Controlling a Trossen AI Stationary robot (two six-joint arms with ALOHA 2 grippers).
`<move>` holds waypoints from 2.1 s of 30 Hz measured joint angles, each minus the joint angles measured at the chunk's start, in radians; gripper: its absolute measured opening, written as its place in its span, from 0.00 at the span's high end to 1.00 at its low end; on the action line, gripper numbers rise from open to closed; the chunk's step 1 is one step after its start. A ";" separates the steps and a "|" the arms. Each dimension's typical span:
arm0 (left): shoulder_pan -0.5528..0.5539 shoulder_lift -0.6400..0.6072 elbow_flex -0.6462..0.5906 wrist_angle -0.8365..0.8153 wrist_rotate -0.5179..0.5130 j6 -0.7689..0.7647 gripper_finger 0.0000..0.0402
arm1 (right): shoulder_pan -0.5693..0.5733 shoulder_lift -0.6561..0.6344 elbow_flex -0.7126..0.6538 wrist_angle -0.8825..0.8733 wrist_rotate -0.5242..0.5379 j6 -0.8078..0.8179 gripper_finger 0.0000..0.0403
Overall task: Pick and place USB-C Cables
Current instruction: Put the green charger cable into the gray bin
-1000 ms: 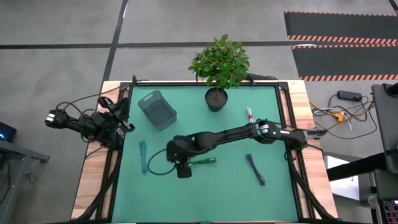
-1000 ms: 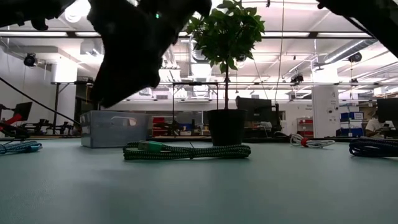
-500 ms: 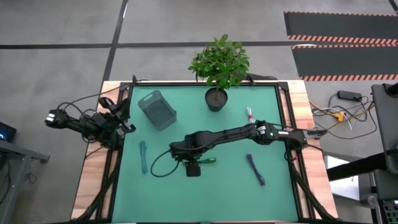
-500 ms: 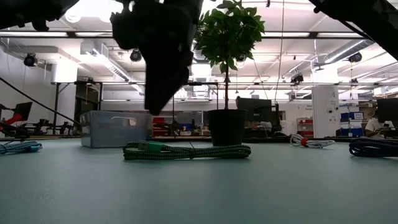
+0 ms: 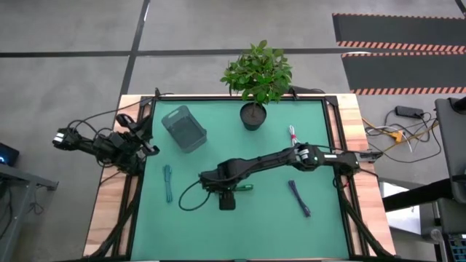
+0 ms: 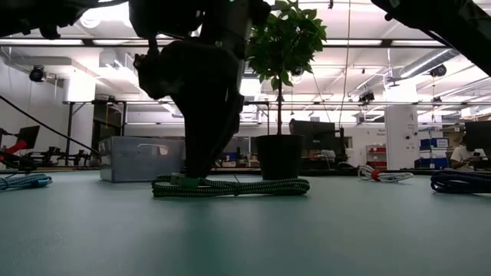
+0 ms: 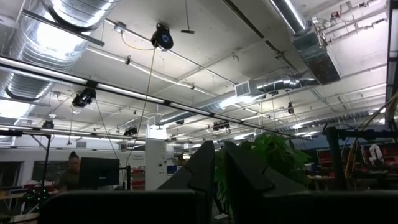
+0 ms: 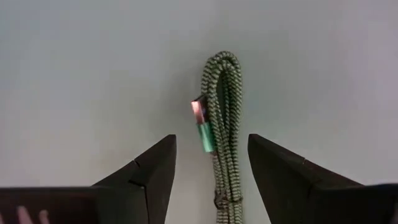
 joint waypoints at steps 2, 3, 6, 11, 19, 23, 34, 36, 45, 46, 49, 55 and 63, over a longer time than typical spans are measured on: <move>0.000 0.000 0.000 0.000 0.000 0.000 0.95 | 0.000 -0.001 -0.021 0.035 -0.001 -0.009 0.55; 0.000 0.000 0.000 0.000 0.000 0.000 0.95 | 0.000 -0.001 -0.032 0.048 -0.004 -0.016 0.56; 0.000 0.000 -0.001 0.000 0.000 0.000 0.95 | 0.000 0.000 -0.046 0.085 -0.010 -0.017 0.58; 0.000 0.000 -0.001 0.000 0.000 0.000 0.95 | -0.004 0.000 -0.052 0.123 -0.010 -0.023 0.65; 0.000 0.003 -0.001 -0.001 0.000 0.000 0.95 | -0.017 -0.002 -0.080 0.157 -0.041 -0.002 0.82; 0.000 0.003 -0.001 -0.001 0.000 0.000 0.95 | -0.023 -0.002 -0.083 0.168 -0.080 -0.006 0.90; 0.000 0.003 -0.001 0.000 0.000 -0.003 0.95 | -0.035 -0.050 -0.076 0.202 -0.018 -0.133 0.94; 0.000 0.003 -0.001 0.000 0.000 -0.003 0.95 | -0.046 -0.067 -0.076 0.219 -0.016 -0.156 0.94; 0.000 0.004 -0.001 0.000 0.000 -0.004 0.95 | -0.093 -0.127 -0.075 0.406 -0.014 -0.245 0.93; 0.000 0.004 -0.001 0.000 0.000 -0.004 0.95 | -0.099 -0.129 -0.075 0.436 -0.012 -0.258 0.93; 0.000 0.004 -0.001 0.000 0.000 -0.004 0.95 | -0.112 -0.131 -0.075 0.535 0.038 -0.288 0.93; 0.000 0.004 -0.001 0.001 0.000 -0.004 0.95 | -0.128 -0.131 -0.076 0.739 0.170 -0.362 0.93; 0.000 0.004 -0.001 0.001 0.000 -0.004 0.95 | -0.160 -0.133 -0.096 1.015 0.228 -0.384 0.93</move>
